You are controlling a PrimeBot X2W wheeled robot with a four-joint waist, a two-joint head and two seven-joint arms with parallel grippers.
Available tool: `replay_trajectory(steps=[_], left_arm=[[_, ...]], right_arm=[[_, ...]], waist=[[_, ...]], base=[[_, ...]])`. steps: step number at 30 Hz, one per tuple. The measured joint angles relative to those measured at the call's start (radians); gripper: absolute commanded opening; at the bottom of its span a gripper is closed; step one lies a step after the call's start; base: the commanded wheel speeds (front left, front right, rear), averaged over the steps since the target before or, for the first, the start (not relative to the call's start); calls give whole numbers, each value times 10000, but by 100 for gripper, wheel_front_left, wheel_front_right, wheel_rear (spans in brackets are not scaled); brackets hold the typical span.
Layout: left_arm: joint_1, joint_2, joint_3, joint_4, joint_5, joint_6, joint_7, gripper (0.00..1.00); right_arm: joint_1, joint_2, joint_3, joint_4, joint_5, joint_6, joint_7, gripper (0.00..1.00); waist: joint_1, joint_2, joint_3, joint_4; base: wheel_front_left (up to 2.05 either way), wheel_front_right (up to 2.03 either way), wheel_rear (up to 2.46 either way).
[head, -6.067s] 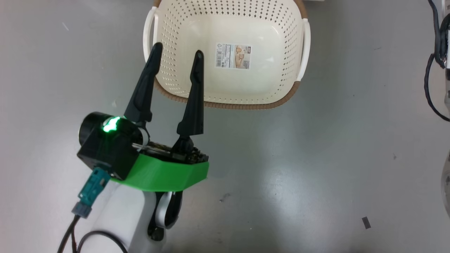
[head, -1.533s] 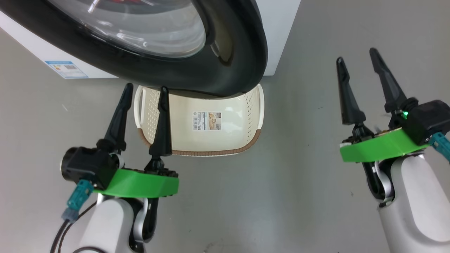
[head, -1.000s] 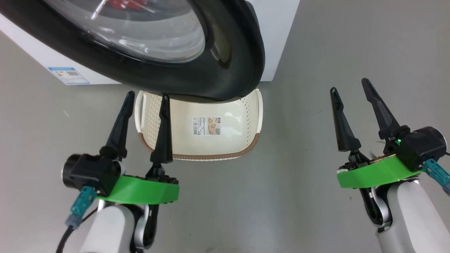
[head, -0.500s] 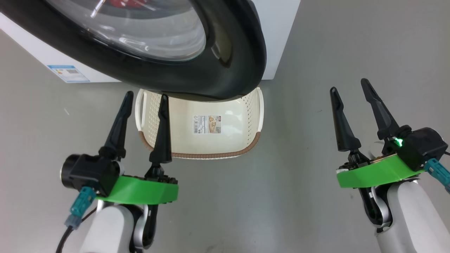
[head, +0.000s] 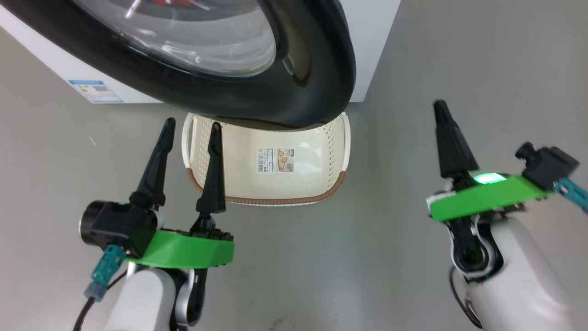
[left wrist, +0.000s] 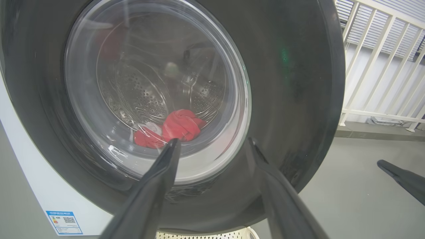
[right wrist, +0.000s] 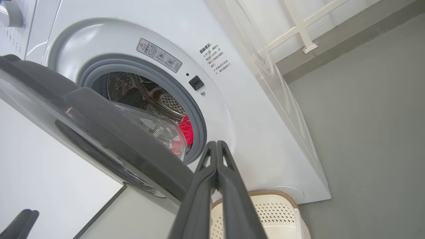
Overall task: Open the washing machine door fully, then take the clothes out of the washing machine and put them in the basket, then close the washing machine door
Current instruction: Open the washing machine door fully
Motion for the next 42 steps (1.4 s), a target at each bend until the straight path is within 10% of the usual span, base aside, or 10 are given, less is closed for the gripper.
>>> replay_trajectory(steps=[15, 42], left_arm=[[-1, 2, -75, -119, -92, 46, 0, 100], [-54, 0, -368, -155, -180, 150, 0, 100]], right_arm=[[-2210, -36, 360, 418, 6867, -2, 3751, 0], [-4760, -915, 786, 1894, 9921, -2, 7221, 0]], waist=[[0, 0, 290, 178], [0, 0, 639, 785]], base=[[0, 0, 0], [0, 0, 0]])
